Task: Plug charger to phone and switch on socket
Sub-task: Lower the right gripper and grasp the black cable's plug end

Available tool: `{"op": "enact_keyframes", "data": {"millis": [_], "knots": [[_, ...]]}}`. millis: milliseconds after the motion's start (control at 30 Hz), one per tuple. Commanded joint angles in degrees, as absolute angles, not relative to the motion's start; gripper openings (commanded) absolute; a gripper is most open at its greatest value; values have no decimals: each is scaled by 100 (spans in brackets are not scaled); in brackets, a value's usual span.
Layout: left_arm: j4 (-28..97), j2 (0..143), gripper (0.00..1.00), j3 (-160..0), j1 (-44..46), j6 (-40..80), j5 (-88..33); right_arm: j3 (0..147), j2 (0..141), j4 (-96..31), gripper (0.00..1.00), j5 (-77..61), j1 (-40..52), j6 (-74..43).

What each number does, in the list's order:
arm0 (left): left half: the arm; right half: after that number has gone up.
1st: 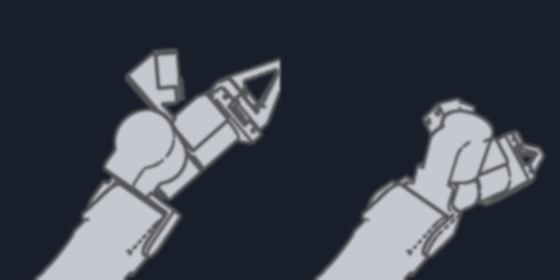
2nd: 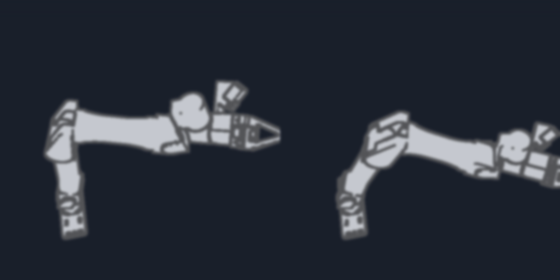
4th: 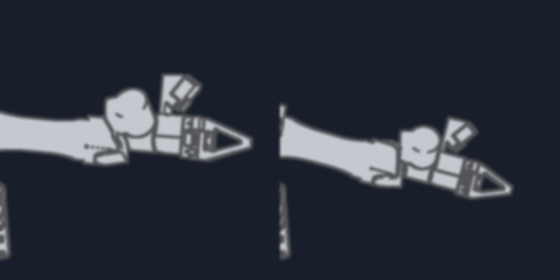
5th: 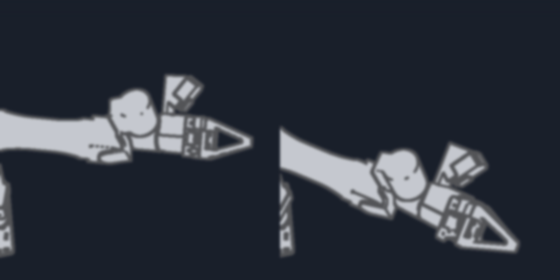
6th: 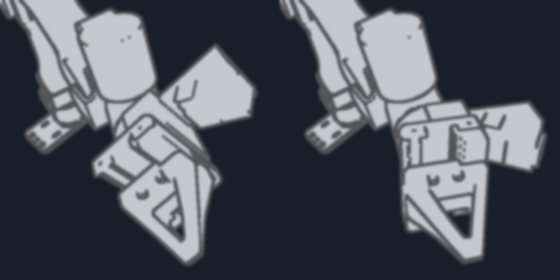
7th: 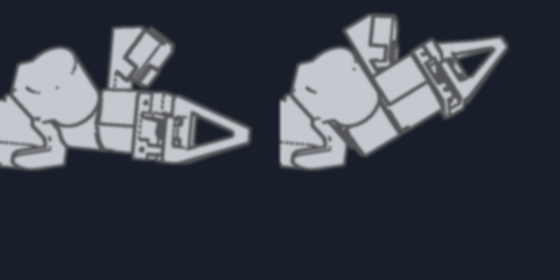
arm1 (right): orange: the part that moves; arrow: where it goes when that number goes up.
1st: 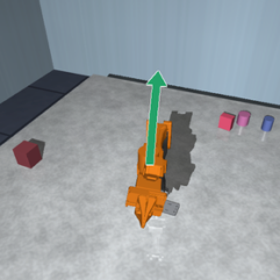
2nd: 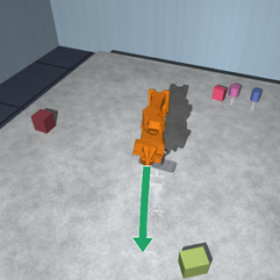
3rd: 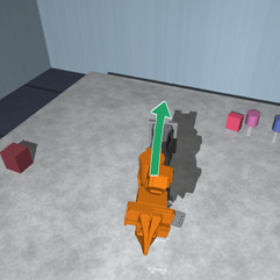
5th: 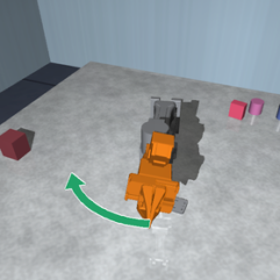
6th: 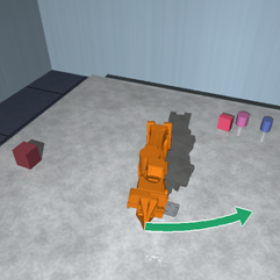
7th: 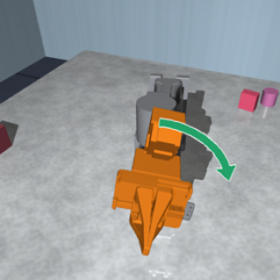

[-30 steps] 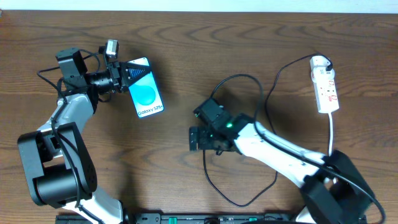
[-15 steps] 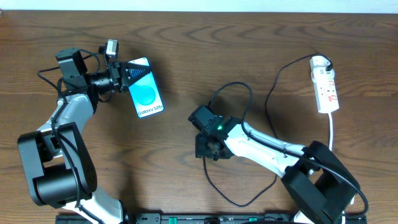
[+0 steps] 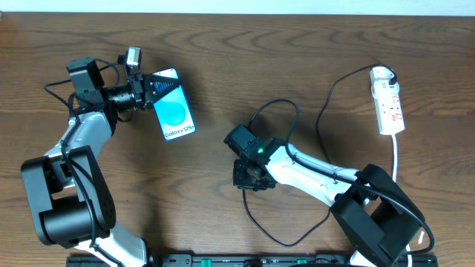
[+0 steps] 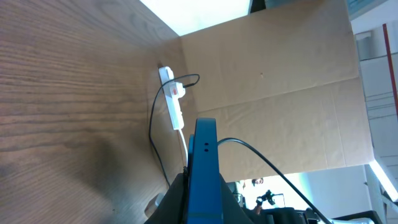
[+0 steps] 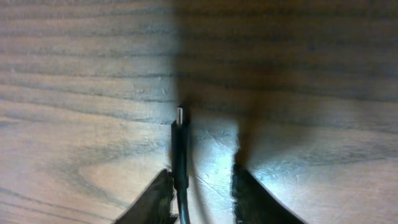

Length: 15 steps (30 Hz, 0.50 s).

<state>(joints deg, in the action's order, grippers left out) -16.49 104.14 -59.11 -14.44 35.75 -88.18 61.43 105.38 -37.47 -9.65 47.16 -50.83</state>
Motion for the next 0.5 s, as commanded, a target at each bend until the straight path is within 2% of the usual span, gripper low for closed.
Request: {"op": "enact_keyframes", "data": {"millis": [0, 200, 467], "knots": [[-1662, 10267, 7, -5902, -1472, 3514, -8932, 6101, 10696, -3750, 22, -982, 4731, -5122], [-1662, 10267, 8, -5902, -1472, 3514, -8932, 6101, 10696, -3701, 5, -980, 4731, -5116], [-1662, 10267, 7, -5902, -1472, 3514, -8932, 6101, 10696, -3686, 1, -978, 4729, -5116]]}}
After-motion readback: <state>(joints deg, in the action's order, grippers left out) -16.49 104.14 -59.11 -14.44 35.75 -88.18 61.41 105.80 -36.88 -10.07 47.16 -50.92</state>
